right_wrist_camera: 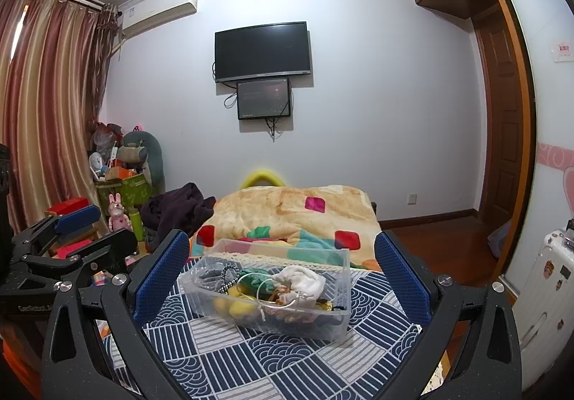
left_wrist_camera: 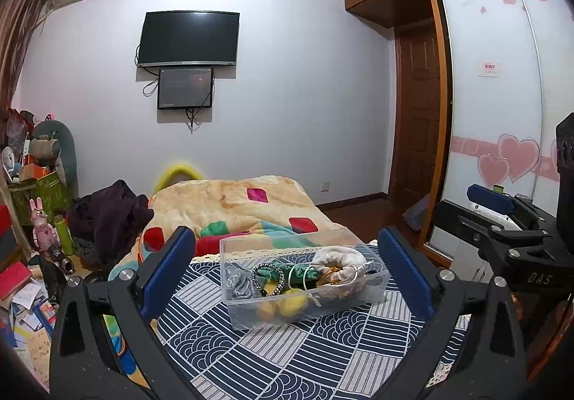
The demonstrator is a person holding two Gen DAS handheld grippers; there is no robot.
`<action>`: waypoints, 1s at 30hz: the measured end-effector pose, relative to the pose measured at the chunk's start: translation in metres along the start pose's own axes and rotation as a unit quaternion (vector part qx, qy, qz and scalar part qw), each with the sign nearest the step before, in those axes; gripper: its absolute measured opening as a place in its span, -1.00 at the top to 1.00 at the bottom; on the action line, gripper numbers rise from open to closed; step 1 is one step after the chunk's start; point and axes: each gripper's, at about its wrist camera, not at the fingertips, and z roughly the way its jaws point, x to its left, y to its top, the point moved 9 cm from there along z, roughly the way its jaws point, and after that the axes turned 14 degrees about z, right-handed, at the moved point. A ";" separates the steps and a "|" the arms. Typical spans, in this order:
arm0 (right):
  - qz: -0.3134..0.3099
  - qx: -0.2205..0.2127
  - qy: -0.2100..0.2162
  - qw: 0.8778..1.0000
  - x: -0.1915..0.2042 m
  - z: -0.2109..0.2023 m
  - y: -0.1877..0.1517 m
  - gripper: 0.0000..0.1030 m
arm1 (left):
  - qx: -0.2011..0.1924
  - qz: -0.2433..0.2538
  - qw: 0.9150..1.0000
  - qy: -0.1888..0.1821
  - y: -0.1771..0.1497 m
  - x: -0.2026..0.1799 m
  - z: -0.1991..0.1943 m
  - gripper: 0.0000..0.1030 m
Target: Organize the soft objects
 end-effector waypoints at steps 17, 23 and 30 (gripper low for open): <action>0.000 0.001 0.000 1.000 0.000 0.000 0.000 -1.00 | -0.002 -0.001 1.000 -0.016 0.002 -0.005 -0.002 -1.00; 0.001 0.001 0.001 1.000 0.001 -0.001 0.000 -1.00 | -0.001 -0.004 1.000 -0.019 0.002 -0.005 -0.001 -1.00; 0.002 0.002 0.000 1.000 0.001 -0.001 0.000 -1.00 | 0.002 -0.008 1.000 -0.023 0.000 -0.004 -0.001 -1.00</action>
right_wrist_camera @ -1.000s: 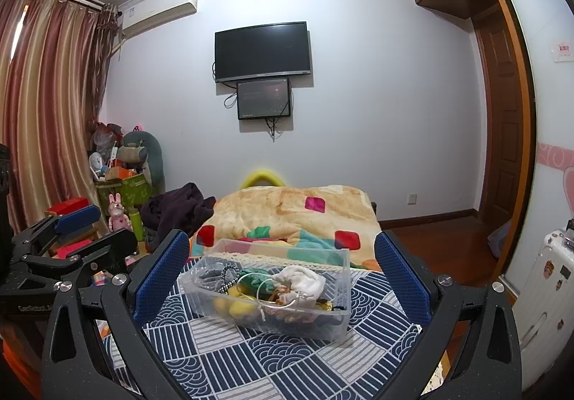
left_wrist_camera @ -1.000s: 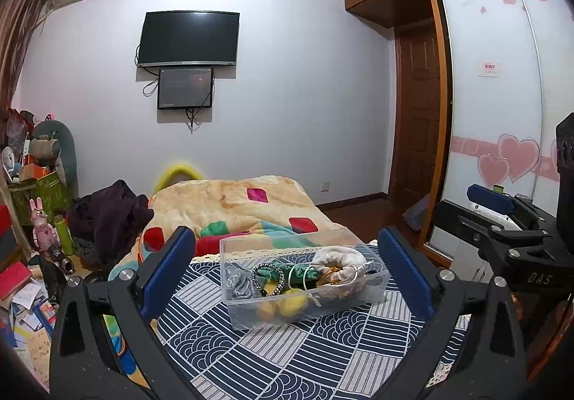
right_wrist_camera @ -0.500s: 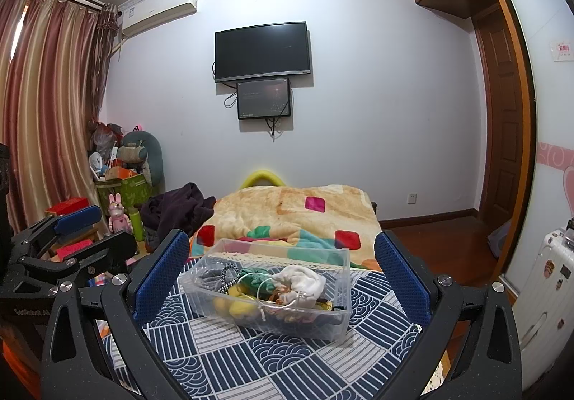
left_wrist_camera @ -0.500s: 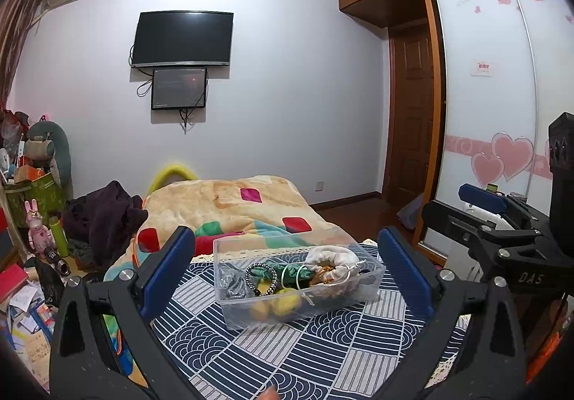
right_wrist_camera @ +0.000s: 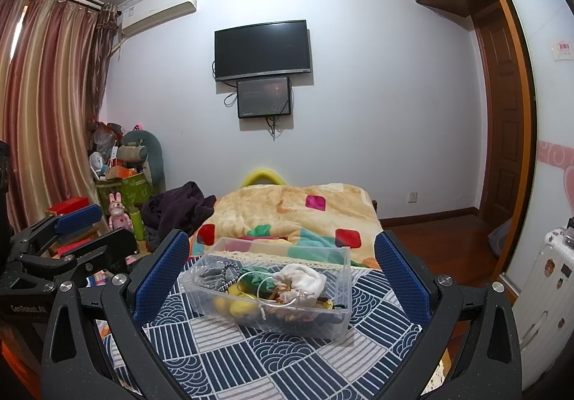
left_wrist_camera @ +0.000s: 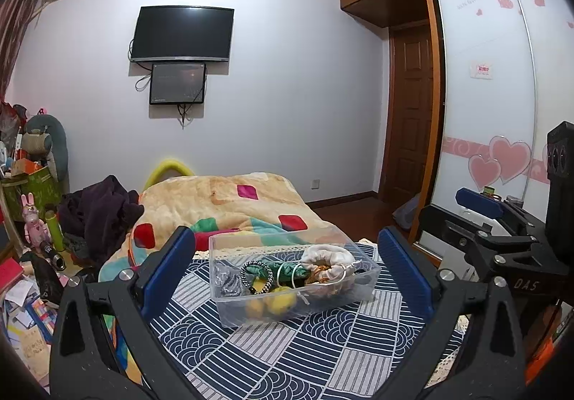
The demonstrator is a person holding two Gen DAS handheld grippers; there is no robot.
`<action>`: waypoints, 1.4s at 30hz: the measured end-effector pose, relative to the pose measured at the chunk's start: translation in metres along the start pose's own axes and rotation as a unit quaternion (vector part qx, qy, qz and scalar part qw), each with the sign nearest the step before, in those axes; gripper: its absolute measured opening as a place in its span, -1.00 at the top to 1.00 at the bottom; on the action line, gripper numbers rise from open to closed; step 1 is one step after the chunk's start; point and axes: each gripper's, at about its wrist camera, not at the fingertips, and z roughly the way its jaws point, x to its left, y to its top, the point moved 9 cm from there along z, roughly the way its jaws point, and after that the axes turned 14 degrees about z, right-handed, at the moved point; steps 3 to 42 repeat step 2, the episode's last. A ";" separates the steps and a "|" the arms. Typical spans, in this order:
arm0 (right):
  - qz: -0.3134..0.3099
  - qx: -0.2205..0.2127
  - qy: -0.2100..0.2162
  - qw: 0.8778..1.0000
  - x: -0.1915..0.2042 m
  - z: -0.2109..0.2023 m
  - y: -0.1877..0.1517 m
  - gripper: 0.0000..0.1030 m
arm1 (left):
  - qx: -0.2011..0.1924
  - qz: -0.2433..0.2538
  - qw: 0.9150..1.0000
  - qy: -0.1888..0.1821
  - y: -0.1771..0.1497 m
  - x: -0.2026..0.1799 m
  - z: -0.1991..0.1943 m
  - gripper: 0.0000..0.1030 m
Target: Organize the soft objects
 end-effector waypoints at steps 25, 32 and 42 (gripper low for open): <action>0.000 0.000 0.000 1.000 0.000 0.000 0.000 -1.00 | 0.001 0.002 1.000 0.001 0.000 0.000 0.001 -1.00; 0.000 0.000 0.000 1.000 0.000 0.000 0.000 -1.00 | 0.001 0.002 1.000 0.001 0.000 0.000 0.001 -1.00; 0.000 0.000 0.000 1.000 0.000 0.000 0.000 -1.00 | 0.001 0.002 1.000 0.001 0.000 0.000 0.001 -1.00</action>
